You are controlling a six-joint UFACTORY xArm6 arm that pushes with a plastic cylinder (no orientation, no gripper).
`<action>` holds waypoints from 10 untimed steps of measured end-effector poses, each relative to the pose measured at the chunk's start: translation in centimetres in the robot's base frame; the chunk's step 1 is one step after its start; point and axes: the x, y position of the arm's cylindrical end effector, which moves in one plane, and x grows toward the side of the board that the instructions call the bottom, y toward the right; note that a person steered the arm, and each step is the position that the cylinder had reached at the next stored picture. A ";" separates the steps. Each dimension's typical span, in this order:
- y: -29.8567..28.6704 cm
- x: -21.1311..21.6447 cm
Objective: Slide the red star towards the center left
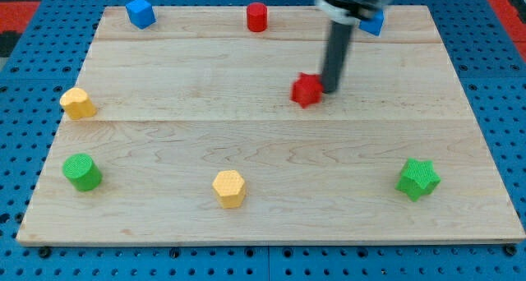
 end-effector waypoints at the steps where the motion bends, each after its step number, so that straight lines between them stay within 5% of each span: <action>1: -9.2 -1.5; 3: 1.6 -0.9; 4: -7.9 -0.1; 6: -4.3 4.4; 10: -25.7 -3.2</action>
